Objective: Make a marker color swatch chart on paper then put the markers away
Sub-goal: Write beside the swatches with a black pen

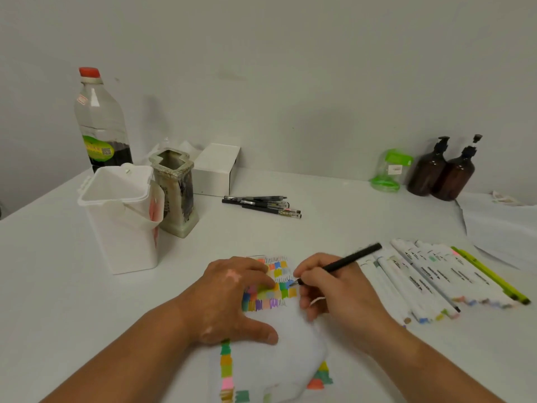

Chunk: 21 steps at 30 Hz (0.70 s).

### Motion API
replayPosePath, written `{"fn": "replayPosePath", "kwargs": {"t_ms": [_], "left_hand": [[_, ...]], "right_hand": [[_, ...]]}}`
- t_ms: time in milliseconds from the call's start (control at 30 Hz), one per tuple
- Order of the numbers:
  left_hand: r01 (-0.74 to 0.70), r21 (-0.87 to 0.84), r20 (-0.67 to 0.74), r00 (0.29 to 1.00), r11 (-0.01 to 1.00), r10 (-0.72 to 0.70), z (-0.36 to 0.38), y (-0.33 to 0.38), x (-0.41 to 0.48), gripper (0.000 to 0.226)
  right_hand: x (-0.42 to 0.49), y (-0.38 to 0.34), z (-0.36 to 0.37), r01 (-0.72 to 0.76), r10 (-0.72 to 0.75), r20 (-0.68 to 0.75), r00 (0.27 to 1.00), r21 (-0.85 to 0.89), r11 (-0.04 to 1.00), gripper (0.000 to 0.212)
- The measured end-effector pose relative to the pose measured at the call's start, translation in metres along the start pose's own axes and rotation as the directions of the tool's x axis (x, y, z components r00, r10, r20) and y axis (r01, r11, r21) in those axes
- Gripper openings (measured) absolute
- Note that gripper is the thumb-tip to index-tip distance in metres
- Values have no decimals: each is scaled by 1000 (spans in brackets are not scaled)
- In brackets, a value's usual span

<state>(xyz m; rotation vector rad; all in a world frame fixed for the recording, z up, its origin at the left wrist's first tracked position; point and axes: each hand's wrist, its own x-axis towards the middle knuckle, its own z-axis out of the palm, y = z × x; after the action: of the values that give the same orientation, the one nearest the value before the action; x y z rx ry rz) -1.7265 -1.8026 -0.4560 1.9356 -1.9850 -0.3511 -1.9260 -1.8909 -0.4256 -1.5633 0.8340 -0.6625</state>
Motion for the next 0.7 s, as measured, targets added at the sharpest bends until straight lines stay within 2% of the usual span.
{"fn": "replayPosePath", "kwargs": {"t_ms": [67,233,433,700], "left_hand": [[5,3,15,1000,1000,-5,-1,0,-1,91],[11,4,40,999,1000,-11,-3,1,-3,89],[4,-1,46,999,1000,-4,-4,3,-4,87],[16,-5,55,998,1000,-16,-5,4,-4,85]], "right_hand": [[-2,12,3,11,-13,-23,1000,-64,998,20],[1,21,-8,26,-66,-131,989,-285,958,20],[-4,18,-7,45,-43,13,999,-237,971,14],[1,22,-2,48,-54,-6,999,-348,936,15]]}}
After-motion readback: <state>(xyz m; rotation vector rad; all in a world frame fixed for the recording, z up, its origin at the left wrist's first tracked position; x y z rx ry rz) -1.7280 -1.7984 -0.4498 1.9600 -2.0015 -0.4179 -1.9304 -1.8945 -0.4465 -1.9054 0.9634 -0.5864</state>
